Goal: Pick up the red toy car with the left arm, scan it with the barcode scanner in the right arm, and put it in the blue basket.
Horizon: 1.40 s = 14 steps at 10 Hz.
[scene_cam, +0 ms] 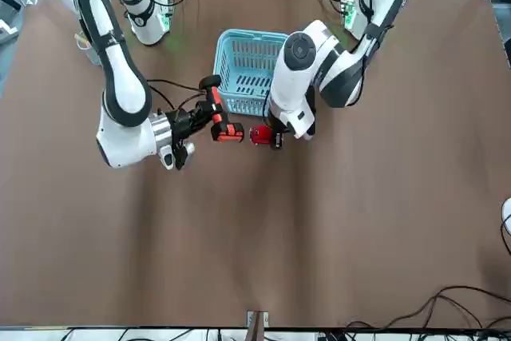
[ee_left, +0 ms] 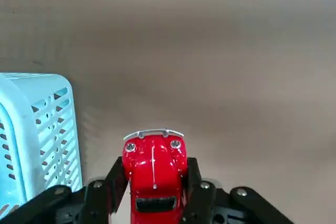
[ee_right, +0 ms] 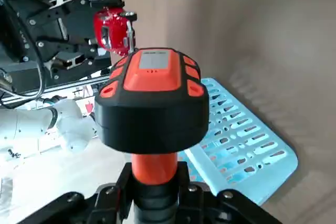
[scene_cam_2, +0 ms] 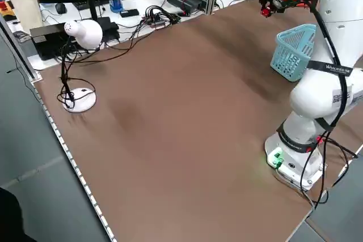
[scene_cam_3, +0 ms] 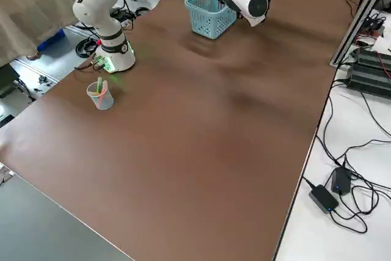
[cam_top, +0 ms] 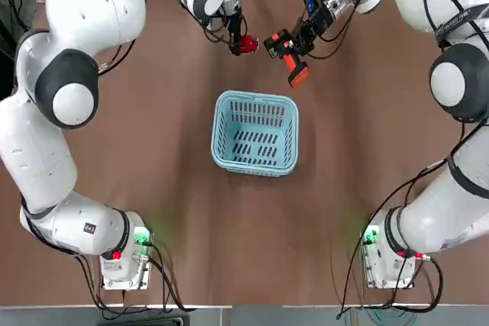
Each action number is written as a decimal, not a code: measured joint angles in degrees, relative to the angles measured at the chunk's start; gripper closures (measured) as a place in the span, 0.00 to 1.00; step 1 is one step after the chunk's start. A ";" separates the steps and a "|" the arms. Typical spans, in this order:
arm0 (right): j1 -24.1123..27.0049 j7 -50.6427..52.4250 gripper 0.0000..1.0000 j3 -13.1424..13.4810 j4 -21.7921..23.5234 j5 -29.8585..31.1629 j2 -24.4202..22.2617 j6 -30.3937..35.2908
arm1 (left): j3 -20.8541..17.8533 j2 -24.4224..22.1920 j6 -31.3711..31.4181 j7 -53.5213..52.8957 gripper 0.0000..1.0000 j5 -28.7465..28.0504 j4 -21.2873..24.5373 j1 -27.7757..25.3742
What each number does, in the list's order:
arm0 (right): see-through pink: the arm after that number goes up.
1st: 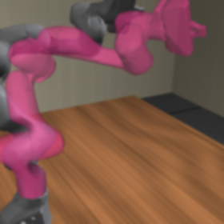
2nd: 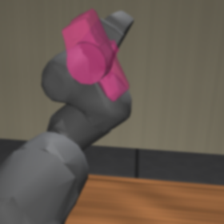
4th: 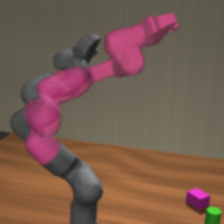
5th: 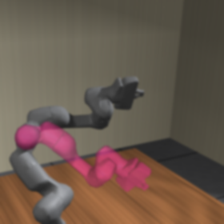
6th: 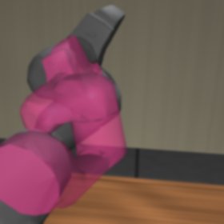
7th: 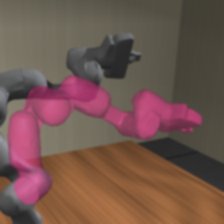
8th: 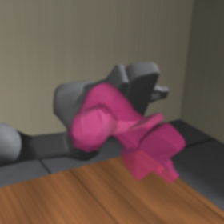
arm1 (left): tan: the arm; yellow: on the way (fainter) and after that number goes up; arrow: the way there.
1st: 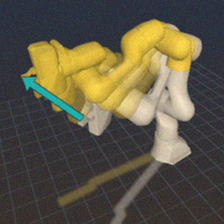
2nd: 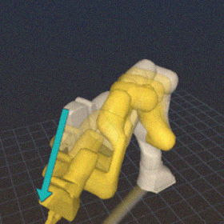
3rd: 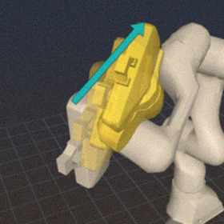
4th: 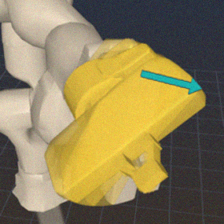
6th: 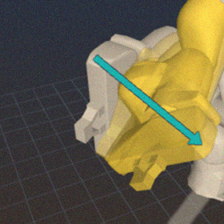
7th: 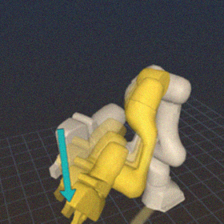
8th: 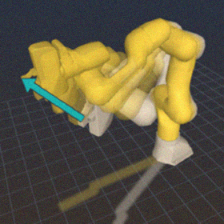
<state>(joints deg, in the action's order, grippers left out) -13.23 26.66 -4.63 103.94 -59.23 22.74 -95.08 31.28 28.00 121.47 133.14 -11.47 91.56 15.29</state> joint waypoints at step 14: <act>15.97 -8.63 0.63 3.85 -19.14 48.12 -3.26 2.54 | 12.23 -12.57 -4.63 7.50 0.51 2.34 13.79 0.54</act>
<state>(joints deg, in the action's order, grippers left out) 2.74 18.03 -0.78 84.80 -11.12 19.49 -92.55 43.51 15.43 116.84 140.64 -9.13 105.34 15.83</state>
